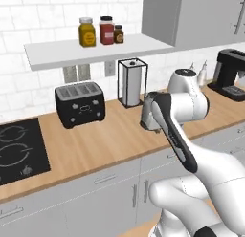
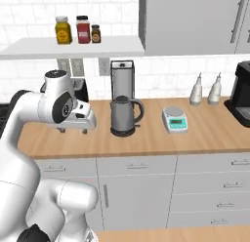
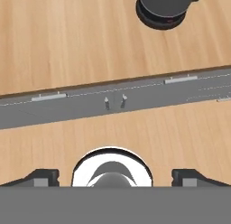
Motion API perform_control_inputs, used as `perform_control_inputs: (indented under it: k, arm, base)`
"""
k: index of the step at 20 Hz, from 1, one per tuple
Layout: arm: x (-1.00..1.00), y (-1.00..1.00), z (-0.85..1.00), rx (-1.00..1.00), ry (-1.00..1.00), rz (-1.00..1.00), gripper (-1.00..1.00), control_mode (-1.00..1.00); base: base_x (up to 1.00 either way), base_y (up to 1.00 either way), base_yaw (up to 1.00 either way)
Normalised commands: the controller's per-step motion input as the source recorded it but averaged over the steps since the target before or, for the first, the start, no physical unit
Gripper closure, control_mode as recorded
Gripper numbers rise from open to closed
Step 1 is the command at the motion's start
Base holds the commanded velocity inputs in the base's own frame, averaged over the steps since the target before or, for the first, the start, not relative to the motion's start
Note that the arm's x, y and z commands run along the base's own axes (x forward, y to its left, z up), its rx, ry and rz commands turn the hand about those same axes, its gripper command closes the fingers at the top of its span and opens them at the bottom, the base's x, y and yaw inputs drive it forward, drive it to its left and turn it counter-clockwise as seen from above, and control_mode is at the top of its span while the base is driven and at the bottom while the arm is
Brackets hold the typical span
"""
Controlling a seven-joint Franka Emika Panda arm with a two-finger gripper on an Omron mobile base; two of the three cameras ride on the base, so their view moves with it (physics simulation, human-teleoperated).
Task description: Navigate to the toaster oven.
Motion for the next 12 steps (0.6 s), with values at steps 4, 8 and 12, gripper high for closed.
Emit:
perform_control_inputs:
  k: [4,8,12]
  arm:
    - [0.0,0.0,0.0,0.0,0.0,0.0,-1.0,1.0]
    - [0.0,0.0,0.0,0.0,0.0,0.0,-1.0,1.0]
    - [0.0,0.0,0.0,0.0,0.0,0.0,-1.0,1.0]
  base:
    - [-0.57,0.01,-0.25]
    - [-0.69,0.51,0.07]
    - [-0.42,0.93,0.29]
